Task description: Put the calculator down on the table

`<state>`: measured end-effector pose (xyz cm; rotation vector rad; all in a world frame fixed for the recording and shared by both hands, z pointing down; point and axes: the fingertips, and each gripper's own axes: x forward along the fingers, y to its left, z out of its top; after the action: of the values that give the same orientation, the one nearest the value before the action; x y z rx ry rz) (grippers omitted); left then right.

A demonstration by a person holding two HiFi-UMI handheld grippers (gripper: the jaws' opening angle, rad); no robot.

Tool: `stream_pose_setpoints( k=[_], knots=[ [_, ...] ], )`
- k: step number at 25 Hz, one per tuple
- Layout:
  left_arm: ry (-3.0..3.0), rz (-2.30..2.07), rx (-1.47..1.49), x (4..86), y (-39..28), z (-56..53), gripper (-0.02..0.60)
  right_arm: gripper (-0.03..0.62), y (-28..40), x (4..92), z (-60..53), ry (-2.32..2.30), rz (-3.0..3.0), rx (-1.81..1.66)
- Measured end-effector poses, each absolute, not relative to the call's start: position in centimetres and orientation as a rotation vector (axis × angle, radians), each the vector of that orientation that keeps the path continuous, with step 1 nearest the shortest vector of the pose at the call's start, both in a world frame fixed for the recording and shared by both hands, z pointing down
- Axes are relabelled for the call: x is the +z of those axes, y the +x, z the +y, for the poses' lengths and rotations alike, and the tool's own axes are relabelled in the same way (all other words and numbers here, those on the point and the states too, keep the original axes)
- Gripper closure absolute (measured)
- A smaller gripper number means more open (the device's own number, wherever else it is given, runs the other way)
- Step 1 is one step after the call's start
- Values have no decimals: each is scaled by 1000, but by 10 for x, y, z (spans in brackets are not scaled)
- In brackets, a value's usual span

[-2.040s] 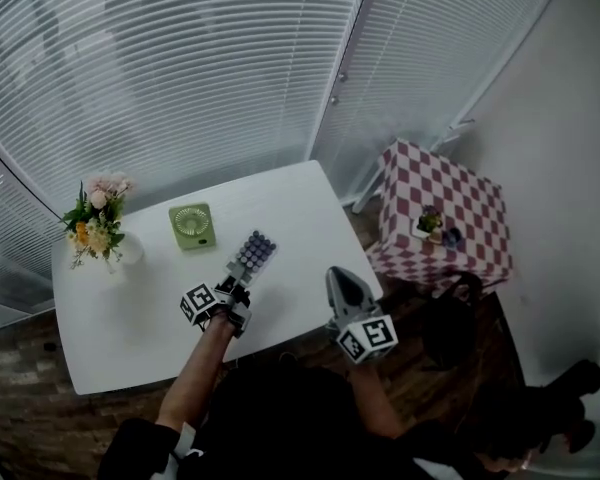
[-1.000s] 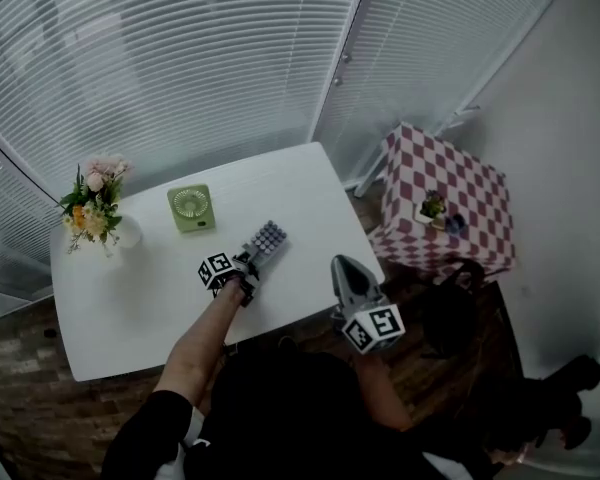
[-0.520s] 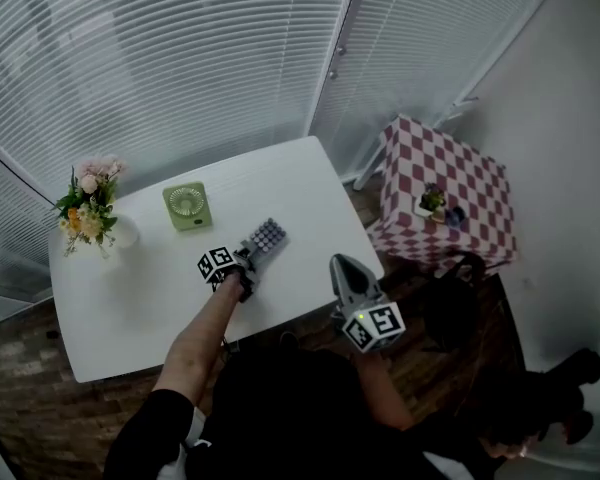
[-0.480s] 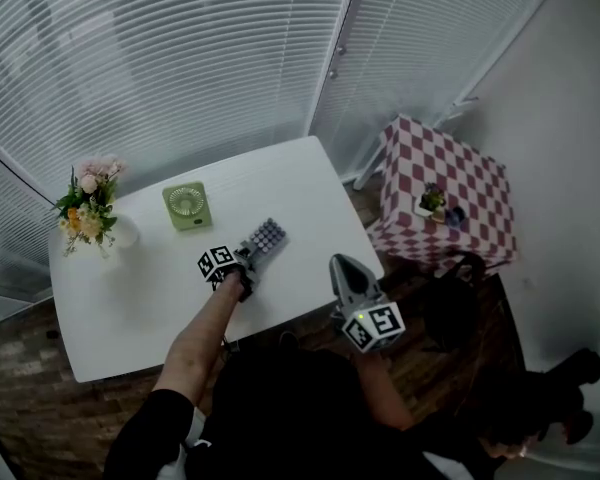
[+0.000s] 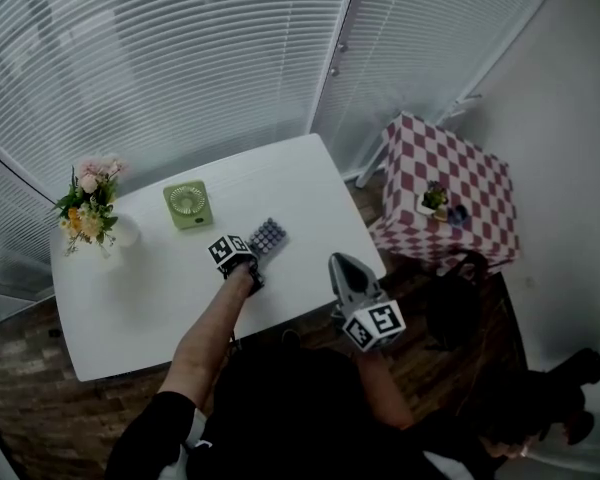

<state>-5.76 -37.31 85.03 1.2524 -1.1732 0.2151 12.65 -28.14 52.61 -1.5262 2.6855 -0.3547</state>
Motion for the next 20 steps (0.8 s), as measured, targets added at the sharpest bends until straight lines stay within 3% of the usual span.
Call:
stream_pose_setpoints(
  k=[8,13,20],
  knots=[
    [1248,-1159,141,842,-63,-370,342,588,122,528,-283,-1491,2698,-356],
    [1287,-1225,93,830,-89,-367,342,588,118,529,-286,-1479,2694,-363],
    [1382,-1182,-233,781,-102,-377,338,588,118,533,-290,-1476,2692,-369]
  ],
)
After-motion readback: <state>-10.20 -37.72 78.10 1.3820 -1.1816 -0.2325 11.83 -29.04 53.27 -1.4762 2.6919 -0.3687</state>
